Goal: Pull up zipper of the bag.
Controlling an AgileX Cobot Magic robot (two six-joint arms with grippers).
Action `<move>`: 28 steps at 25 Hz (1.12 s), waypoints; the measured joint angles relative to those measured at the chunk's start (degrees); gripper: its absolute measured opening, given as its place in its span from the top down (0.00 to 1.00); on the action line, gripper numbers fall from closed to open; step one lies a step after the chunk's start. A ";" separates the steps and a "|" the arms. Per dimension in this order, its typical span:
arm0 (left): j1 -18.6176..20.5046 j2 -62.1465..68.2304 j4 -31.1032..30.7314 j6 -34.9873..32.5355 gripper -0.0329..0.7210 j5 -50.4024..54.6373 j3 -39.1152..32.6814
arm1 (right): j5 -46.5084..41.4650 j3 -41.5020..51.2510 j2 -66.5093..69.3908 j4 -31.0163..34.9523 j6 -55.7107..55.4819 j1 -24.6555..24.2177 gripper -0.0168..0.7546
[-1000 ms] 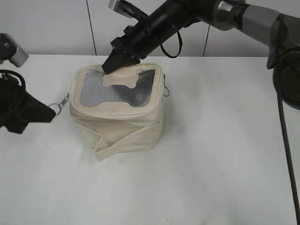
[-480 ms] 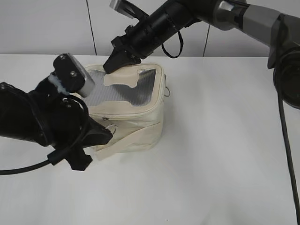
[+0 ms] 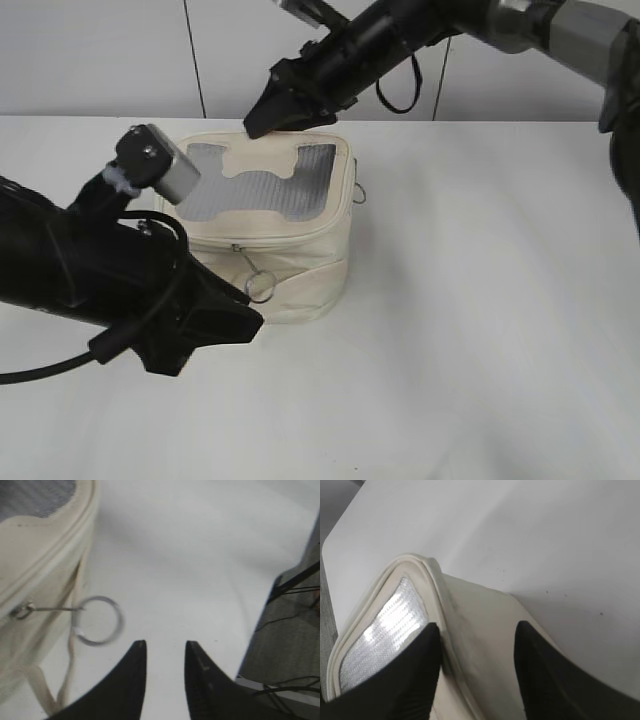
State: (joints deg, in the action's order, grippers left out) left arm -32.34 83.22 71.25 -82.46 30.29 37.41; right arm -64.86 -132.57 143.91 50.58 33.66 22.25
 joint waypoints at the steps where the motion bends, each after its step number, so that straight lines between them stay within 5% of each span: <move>1: 1.23 -0.62 0.07 0.60 0.65 2.84 0.00 | -1.13 0.00 -0.30 -0.05 -0.61 -1.15 0.49; 7: 16.14 -7.73 0.07 4.22 0.57 8.34 1.22 | -3.88 0.00 -2.68 -0.53 -2.69 -8.88 0.53; 10: 25.18 -6.14 0.01 4.28 0.60 12.79 7.15 | -4.09 0.09 -3.91 -0.53 -3.26 -12.34 0.55; 12: 27.31 -2.46 -0.05 4.28 0.61 15.93 12.99 | -4.08 1.36 -5.13 -0.53 -3.46 -14.30 0.55; 17: 25.16 13.49 -0.11 4.96 0.60 22.52 32.83 | -3.92 15.64 -11.33 1.68 1.35 -18.14 0.61; 21: 20.89 26.98 -4.04 8.65 0.55 26.10 49.08 | 5.64 40.25 -20.95 9.23 13.06 -21.21 0.64; 25: 16.61 37.40 -13.69 14.08 0.48 33.39 64.47 | 18.12 65.03 -31.71 26.55 38.88 -22.17 0.64; 28: 13.98 43.93 -20.62 18.08 0.47 37.90 75.10 | 20.08 78.43 -34.83 45.32 62.57 -21.35 0.64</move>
State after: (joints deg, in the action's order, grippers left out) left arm -18.36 127.15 50.62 -64.39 68.19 112.50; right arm -44.78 -54.14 109.07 95.90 96.23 0.90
